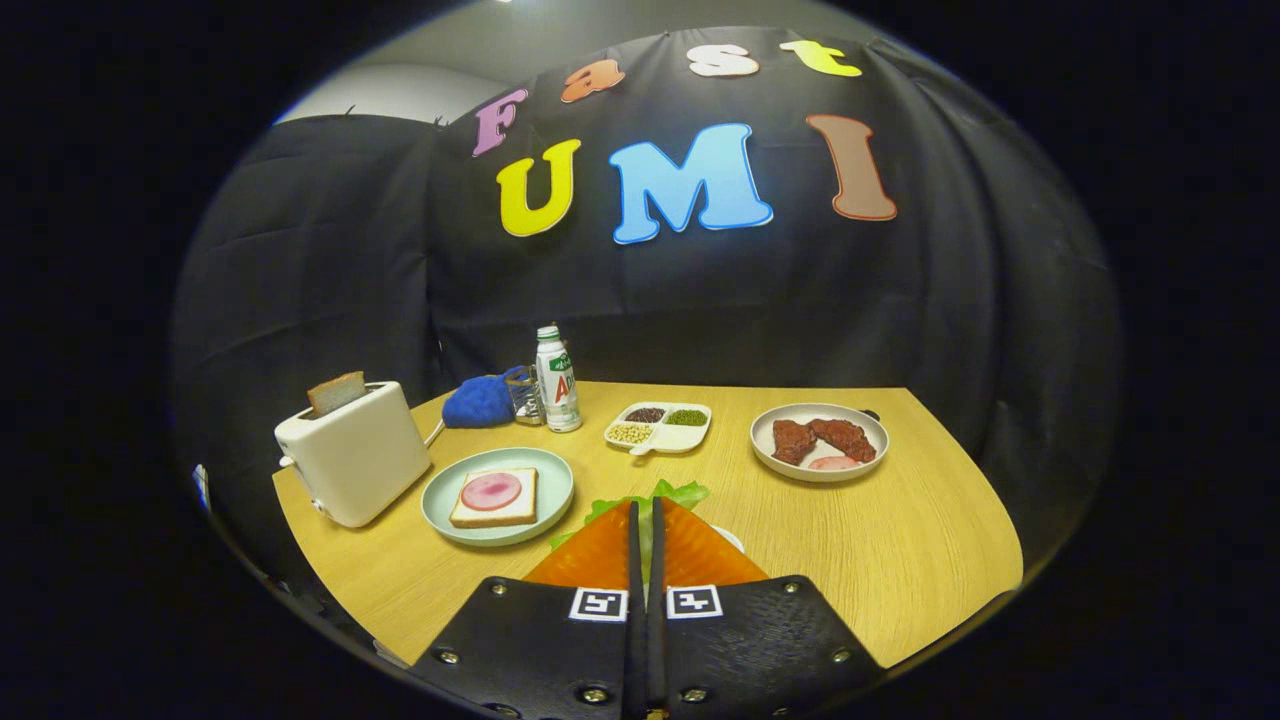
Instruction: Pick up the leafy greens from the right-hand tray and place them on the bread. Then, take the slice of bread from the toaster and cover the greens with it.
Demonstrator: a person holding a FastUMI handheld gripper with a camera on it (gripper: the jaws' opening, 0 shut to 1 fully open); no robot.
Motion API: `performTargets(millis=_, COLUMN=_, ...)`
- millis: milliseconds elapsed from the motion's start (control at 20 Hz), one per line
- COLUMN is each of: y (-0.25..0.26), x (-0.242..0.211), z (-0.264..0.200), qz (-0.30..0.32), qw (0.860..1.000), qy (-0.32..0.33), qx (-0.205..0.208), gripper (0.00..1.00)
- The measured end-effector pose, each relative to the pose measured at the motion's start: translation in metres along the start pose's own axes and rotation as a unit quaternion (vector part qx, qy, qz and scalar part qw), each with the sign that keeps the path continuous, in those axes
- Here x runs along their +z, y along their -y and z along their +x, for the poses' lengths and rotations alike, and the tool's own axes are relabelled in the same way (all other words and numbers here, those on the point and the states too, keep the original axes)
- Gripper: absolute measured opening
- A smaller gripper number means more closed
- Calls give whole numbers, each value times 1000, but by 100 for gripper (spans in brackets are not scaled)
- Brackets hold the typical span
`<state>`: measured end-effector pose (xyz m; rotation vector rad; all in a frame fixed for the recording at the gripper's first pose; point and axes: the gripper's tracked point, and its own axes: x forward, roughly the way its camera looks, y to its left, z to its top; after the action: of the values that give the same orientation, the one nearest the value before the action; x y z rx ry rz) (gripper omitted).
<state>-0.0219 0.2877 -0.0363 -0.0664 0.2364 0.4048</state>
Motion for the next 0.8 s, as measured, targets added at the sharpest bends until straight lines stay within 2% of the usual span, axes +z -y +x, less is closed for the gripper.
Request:
performTargets(millis=250, y=-28, x=22, z=4, qz=-20, qw=1000, qy=13, qx=19, gripper=0)
performTargets(millis=800, y=-102, x=19, z=48, qz=-6, qw=996, qy=-1, qx=85, gripper=0)
